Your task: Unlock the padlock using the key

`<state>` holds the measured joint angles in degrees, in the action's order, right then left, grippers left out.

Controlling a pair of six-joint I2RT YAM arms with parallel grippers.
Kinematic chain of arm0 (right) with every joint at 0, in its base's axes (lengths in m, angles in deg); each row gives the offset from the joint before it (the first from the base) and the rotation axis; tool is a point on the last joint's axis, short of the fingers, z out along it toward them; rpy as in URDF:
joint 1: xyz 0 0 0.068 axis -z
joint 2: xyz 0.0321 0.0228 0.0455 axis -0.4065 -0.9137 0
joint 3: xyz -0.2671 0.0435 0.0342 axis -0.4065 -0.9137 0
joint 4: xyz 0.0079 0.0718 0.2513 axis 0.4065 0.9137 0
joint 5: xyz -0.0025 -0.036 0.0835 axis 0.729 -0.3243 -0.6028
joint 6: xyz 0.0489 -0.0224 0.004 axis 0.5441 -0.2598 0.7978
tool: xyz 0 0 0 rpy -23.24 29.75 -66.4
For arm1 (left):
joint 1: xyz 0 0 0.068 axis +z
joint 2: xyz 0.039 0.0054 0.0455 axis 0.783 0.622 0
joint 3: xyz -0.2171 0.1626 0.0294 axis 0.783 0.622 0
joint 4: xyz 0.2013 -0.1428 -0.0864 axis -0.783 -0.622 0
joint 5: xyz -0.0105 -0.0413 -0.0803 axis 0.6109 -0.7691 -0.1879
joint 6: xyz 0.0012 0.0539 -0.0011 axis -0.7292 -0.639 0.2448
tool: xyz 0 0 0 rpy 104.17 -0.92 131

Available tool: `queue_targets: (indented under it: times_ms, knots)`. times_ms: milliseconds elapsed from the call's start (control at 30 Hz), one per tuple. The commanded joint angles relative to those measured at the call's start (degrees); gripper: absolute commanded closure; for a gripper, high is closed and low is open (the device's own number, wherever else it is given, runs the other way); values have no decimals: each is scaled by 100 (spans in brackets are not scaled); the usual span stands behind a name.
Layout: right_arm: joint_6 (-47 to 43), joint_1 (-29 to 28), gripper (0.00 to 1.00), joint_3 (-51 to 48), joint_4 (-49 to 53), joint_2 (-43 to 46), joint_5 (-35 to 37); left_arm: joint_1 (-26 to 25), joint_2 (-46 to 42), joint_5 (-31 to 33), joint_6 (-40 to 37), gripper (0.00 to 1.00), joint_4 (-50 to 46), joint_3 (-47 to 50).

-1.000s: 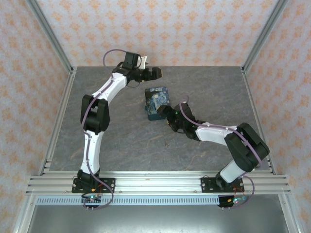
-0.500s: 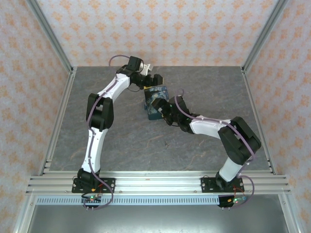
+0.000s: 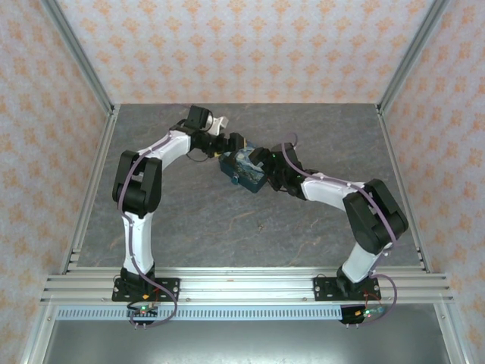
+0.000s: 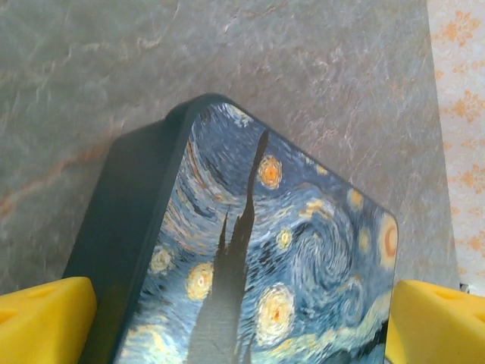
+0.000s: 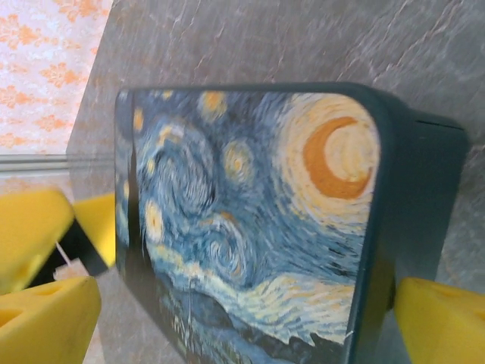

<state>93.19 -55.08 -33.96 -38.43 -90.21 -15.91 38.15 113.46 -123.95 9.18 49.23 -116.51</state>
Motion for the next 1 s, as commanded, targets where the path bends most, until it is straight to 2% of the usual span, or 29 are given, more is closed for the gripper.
queue_targets:
  times_ms: [0, 300, 467, 700, 867, 967]
  knots:
    - [-213, 85, 1, 382, -4, -202, -90, -129, -390, -176, 557, 0, 484, 608]
    - [-389, 235, 1, 1180, 410, -777, -307, -215, -1244, 401, 1623, 0, 1661, 2144]
    - [-504, 260, 1, 1370, 740, -857, -254, -270, -1389, 798, 1983, 0, 2029, 2500]
    - [-1268, 307, 1, 1255, 2028, 40, 1115, -241, -1625, 1611, 1909, 0, 1680, 2258]
    - [-2135, 392, 1, 946, 2677, 821, 923, -81, -2121, 2058, 1872, 0, 1447, 2266]
    - [-2363, 393, 9, 356, 2578, 1353, 325, 30, -2546, 2344, 1914, 0, 1237, 2436]
